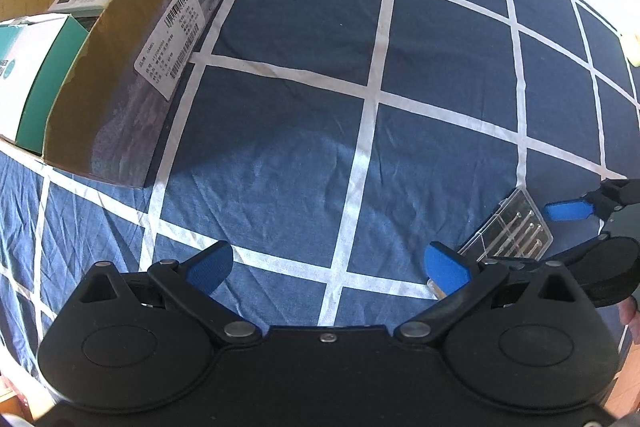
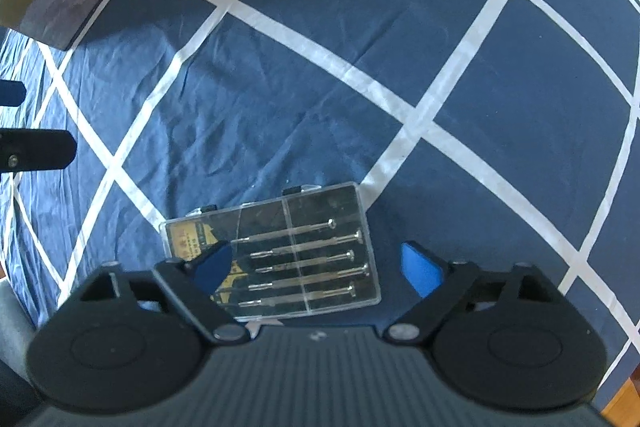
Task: Organize objects
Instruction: 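Close the right gripper on the clear screwdriver set, then carry the screwdriver set with the right gripper over the cardboard box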
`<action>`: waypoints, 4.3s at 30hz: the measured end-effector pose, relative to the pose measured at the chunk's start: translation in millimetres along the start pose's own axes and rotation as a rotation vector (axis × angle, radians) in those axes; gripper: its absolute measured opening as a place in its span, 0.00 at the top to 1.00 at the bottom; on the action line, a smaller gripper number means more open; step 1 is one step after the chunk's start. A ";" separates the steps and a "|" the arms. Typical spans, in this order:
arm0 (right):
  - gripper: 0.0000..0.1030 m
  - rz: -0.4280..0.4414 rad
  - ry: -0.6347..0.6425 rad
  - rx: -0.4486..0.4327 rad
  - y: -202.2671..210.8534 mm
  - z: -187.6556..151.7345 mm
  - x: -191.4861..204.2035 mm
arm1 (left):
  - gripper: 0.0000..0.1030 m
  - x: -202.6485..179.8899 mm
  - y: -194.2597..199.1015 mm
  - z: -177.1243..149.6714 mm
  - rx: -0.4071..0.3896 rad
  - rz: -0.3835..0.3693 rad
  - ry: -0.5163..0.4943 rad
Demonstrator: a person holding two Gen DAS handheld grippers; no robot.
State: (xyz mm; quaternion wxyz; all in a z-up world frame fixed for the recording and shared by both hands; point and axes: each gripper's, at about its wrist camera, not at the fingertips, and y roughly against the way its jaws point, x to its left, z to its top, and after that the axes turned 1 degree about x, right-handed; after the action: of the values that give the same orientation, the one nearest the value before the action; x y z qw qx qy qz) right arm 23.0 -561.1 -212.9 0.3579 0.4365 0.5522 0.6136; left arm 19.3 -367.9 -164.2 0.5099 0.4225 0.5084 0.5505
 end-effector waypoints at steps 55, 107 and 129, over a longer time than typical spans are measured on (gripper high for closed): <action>0.24 0.051 -0.609 -0.117 3.6 -63.5 14.6 | 0.14 -51.8 -53.7 -44.1 0.128 -0.079 -0.084; 0.40 0.017 -0.564 -0.349 94.8 -0.4 136.8 | 0.44 56.2 69.6 -8.8 -0.093 -0.131 -0.164; 0.40 -0.022 -0.652 -0.496 129.7 117.8 277.7 | 0.44 209.5 127.0 71.8 -0.191 -0.149 -0.309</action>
State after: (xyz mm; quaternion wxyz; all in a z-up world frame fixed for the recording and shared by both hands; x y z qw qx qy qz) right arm 37.5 -279.6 -44.5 0.6151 0.5025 0.2499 0.5538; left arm 47.4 -146.4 -40.4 0.6590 0.4126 0.3994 0.4857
